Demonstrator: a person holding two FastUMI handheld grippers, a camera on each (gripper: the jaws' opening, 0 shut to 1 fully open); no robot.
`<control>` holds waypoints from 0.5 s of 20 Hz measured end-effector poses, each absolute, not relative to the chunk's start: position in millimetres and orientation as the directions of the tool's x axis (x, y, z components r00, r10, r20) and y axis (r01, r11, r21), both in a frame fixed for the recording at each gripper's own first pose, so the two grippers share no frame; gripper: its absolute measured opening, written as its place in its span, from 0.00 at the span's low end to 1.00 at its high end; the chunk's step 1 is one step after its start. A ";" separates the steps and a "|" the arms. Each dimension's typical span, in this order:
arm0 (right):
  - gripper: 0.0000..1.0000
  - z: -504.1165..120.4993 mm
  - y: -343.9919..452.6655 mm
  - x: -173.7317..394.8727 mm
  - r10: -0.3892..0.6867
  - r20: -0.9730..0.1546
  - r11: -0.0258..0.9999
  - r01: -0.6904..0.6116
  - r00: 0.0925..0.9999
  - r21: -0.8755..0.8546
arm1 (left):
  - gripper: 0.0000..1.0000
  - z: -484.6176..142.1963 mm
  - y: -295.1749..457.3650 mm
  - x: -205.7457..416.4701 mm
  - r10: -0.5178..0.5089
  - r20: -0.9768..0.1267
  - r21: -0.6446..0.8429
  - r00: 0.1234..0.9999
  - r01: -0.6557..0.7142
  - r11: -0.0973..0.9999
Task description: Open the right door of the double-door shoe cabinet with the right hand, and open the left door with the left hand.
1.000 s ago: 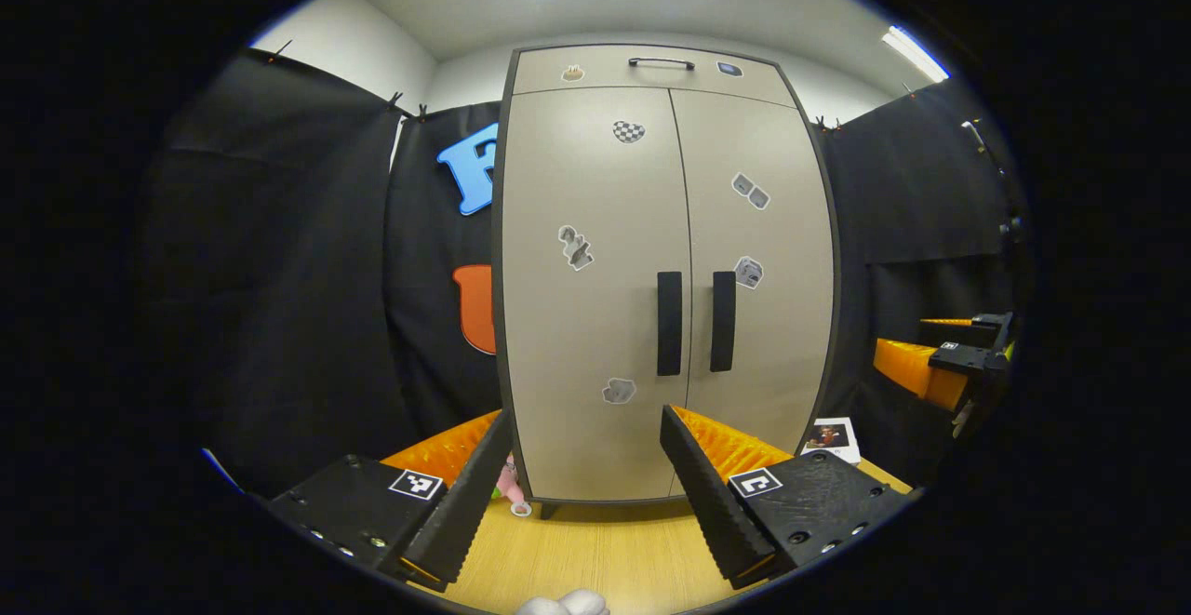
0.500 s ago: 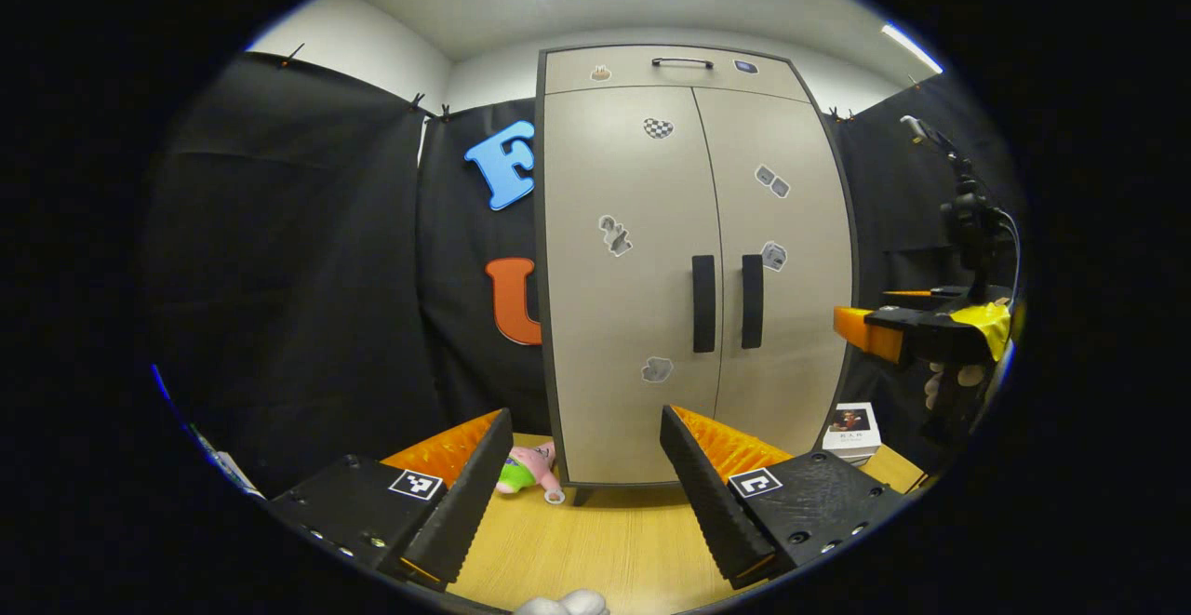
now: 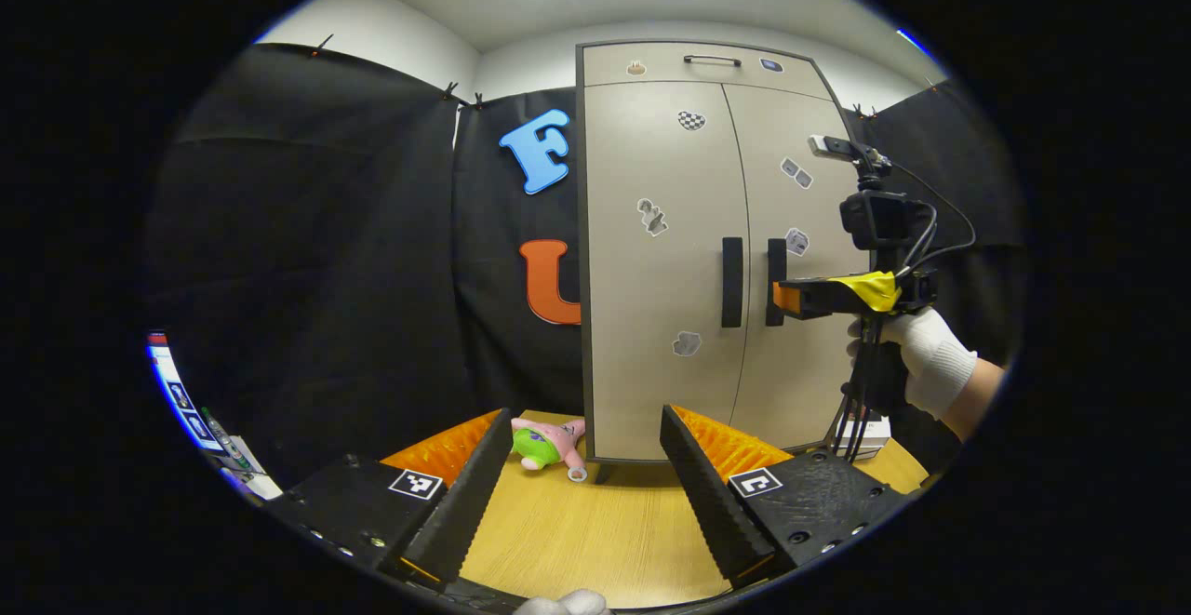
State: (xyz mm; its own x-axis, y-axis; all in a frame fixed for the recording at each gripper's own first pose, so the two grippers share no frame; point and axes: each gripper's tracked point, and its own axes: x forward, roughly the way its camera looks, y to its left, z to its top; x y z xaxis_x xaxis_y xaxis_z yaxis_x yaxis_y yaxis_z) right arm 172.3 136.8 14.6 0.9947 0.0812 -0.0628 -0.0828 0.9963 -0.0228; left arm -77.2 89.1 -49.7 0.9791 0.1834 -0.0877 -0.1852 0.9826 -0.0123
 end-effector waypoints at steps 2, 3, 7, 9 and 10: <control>0.80 14.1 139.6 188.9 0.064 -0.078 0.997 -0.066 0.995 -0.024 | 0.96 -54.2 92.2 -83.6 0.191 -0.094 -0.018 0.977 -0.193 0.981; 0.75 13.0 143.3 196.3 0.067 -0.086 0.998 -0.068 0.994 -0.008 | 0.96 -55.5 92.8 -85.3 0.195 -0.095 -0.020 0.976 -0.198 0.980; 0.62 10.7 140.3 219.5 0.048 -0.118 0.999 -0.046 0.992 0.023 | 0.96 -60.1 95.2 -92.4 0.207 -0.102 -0.025 0.973 -0.211 0.977; 0.51 10.9 143.5 223.3 0.062 -0.123 0.997 -0.056 0.990 0.048 | 0.96 -61.2 95.3 -94.1 0.211 -0.104 -0.026 0.972 -0.215 0.976; 0.47 10.6 146.0 223.7 0.065 -0.124 0.997 -0.060 0.990 0.046 | 0.96 -61.8 95.7 -95.1 0.212 -0.106 -0.026 0.971 -0.216 0.976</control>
